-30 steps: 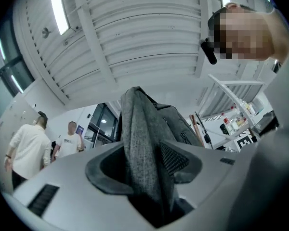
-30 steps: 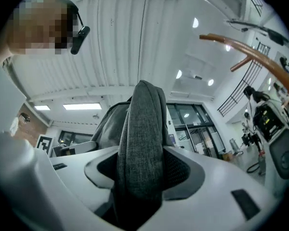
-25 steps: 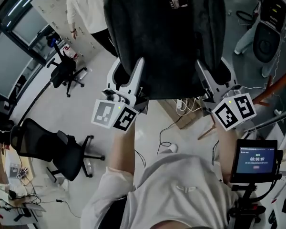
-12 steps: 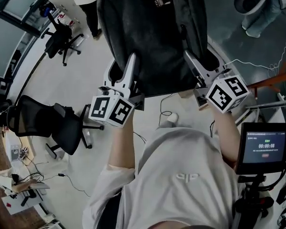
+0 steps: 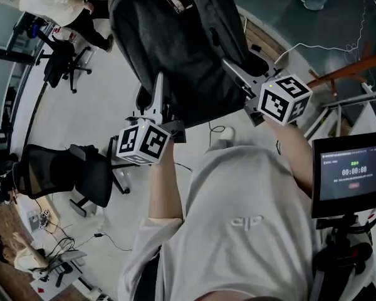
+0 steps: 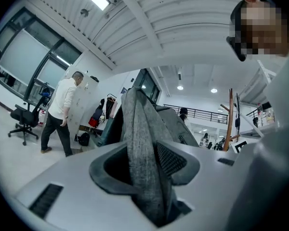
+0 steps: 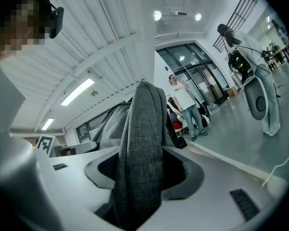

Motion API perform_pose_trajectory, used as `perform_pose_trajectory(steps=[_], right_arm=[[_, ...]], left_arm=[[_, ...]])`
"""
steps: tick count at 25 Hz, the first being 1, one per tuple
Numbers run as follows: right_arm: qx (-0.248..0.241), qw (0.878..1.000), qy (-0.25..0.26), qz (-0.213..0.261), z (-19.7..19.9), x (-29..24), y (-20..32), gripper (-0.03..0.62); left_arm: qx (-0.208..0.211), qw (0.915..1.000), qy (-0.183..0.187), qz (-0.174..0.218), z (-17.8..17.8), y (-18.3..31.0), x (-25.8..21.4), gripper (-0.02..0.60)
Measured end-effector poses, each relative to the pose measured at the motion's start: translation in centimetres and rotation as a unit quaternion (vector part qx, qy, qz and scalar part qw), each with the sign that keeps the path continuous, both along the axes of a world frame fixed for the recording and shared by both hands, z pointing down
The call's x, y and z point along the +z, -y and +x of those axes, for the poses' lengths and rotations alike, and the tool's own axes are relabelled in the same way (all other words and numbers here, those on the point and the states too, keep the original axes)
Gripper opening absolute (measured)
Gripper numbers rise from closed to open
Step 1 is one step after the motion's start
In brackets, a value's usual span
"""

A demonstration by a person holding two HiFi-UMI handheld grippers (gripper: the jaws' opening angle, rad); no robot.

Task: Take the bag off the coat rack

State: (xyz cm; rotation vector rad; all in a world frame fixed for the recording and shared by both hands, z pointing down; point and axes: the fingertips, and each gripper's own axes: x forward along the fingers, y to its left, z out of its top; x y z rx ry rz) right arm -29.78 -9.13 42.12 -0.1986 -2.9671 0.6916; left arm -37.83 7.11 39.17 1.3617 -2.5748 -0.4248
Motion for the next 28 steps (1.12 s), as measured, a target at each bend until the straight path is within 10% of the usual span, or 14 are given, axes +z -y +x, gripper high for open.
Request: perform_pose_trajectory(steps=[28], right_arm=[[-0.001, 1.000, -0.021, -0.012, 0.0, 1.8, 0.1, 0.229]], left_arm=[[-0.004, 0.9997, -0.020, -0.014, 0.0, 0.3, 1.4, 0.164]])
